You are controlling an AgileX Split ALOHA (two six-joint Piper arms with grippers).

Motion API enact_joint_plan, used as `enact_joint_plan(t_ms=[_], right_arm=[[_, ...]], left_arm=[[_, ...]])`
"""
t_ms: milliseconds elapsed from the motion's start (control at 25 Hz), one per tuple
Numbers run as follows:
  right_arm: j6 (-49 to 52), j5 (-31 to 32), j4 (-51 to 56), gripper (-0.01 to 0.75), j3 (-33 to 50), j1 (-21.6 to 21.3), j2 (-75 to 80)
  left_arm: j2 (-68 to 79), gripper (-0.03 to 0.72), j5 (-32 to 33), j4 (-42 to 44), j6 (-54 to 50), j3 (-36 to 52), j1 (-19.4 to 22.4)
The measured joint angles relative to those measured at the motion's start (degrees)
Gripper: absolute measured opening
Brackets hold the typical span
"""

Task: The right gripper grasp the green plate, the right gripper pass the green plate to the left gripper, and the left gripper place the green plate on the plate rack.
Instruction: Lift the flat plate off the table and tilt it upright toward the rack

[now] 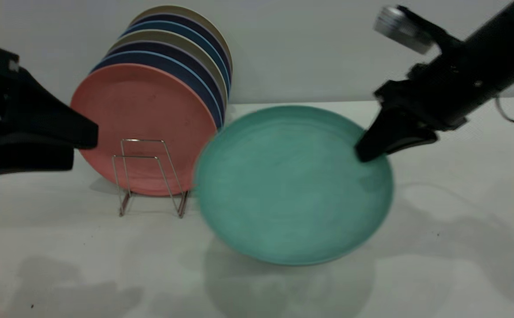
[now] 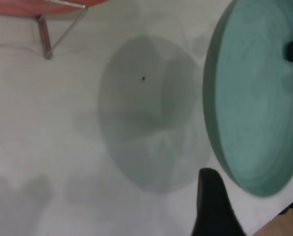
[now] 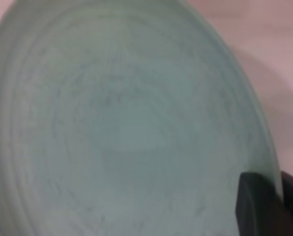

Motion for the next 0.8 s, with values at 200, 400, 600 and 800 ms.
enact_joint_plan(t_ms=[200, 400, 600, 800], right_arm=[[-1.04, 0.43, 3.93, 0.013, 0.00, 4.92, 0.00], [-3.78, 1.23, 9.39, 0.013, 0.00, 8.22, 0.00], [-6.39, 4.41, 15.17, 0.013, 0.00, 9.37, 0.00], [-10.14, 10.11, 22.14, 0.017, 0.00, 9.36, 0.00]], left_arm=[[0.71, 0.466, -0.11, -2.41, 2.07, 0.00, 0.00], [0.71, 0.466, -0.11, -3.80, 3.62, -0.01, 0.00], [0.71, 0.464, -0.17, -3.94, 3.93, -0.06, 0.00], [0.71, 0.442, -0.22, -4.15, 4.05, -0.06, 0.00]])
